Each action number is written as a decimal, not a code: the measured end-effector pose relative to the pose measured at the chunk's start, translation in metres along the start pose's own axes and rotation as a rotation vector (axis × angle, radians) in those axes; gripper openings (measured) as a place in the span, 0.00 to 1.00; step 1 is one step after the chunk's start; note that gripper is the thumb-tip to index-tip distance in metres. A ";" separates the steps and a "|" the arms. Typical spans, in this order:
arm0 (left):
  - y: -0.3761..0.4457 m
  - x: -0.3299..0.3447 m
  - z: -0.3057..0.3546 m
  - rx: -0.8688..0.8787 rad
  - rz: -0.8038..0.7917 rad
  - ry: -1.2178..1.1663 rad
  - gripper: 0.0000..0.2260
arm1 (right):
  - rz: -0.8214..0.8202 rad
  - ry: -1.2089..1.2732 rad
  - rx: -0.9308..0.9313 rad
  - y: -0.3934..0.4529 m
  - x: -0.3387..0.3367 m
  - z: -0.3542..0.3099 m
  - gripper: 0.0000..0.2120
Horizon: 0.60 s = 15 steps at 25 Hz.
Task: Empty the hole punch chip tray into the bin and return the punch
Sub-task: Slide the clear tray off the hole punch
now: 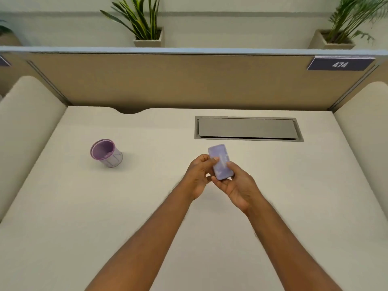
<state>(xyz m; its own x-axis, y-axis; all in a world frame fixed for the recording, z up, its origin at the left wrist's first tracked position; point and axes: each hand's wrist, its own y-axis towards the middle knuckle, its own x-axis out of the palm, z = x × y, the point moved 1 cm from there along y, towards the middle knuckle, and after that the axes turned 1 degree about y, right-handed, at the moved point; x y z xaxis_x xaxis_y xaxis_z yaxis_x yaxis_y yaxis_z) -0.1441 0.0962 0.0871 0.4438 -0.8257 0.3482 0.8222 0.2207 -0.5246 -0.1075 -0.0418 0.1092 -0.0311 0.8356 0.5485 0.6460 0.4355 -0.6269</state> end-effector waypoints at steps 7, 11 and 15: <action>-0.056 -0.048 0.009 0.047 0.077 -0.279 0.24 | -0.158 -0.251 -0.050 -0.032 0.042 0.054 0.14; -0.073 -0.068 0.004 0.060 0.085 -0.404 0.24 | -0.158 -0.330 -0.102 -0.041 0.058 0.074 0.16; -0.083 -0.086 -0.002 0.059 0.034 -0.537 0.26 | -0.139 -0.374 -0.103 -0.048 0.067 0.091 0.15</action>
<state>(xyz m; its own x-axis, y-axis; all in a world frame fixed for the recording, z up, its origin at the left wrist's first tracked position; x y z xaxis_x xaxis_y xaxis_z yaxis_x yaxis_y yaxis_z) -0.2513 0.1478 0.0991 0.5773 -0.4394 0.6882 0.8161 0.2841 -0.5032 -0.2105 0.0237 0.1257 -0.3859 0.8436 0.3735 0.6884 0.5328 -0.4921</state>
